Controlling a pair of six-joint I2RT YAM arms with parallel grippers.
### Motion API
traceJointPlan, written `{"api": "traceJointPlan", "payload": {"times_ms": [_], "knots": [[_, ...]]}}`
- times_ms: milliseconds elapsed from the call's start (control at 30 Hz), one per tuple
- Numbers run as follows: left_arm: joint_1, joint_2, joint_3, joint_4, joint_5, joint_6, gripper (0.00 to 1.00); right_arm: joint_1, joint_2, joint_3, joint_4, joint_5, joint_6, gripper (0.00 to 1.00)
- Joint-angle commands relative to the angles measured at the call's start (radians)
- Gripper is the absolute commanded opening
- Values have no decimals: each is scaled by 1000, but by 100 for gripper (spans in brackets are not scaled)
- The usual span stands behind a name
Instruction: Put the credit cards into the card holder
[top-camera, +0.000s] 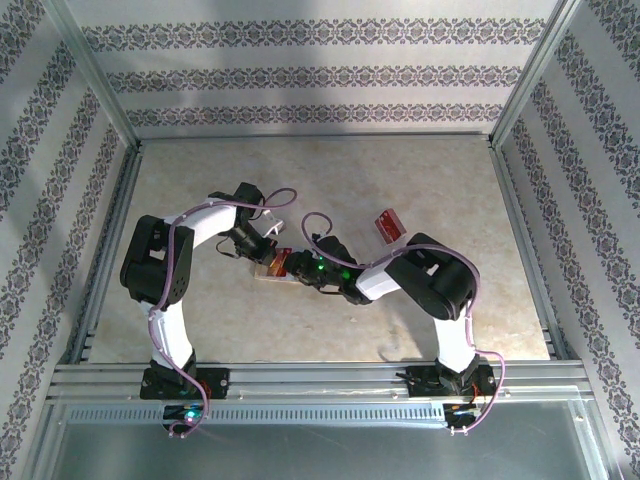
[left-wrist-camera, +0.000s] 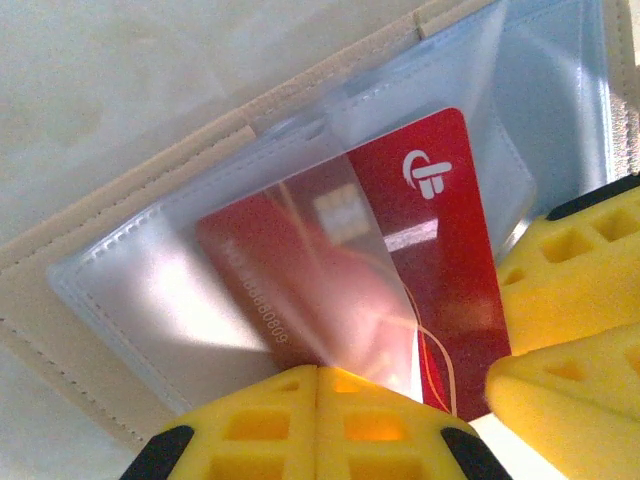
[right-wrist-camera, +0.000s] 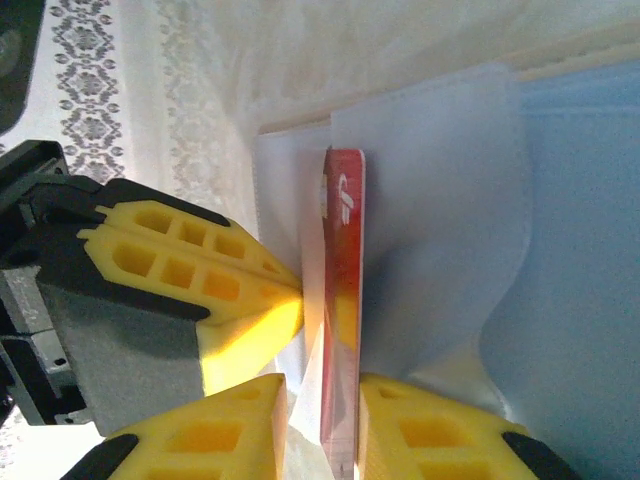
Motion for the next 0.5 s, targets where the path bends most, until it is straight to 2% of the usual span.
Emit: {"api": "traceJointPlan", "payload": {"times_ms": [0, 133, 400, 467], "knots": [[-13, 49, -24, 15, -41, 16, 6, -9, -31, -21, -171, 24, -70, 26], [-14, 47, -20, 9, -41, 15, 6, -11, -30, -3, -194, 19, -83, 24], [-13, 16, -25, 10, -44, 11, 6, -16, 3, 43, -221, 0, -100, 14], [-13, -3, -12, -2, -46, 7, 11, -16, 5, 52, -237, -1, -109, 13]]}}
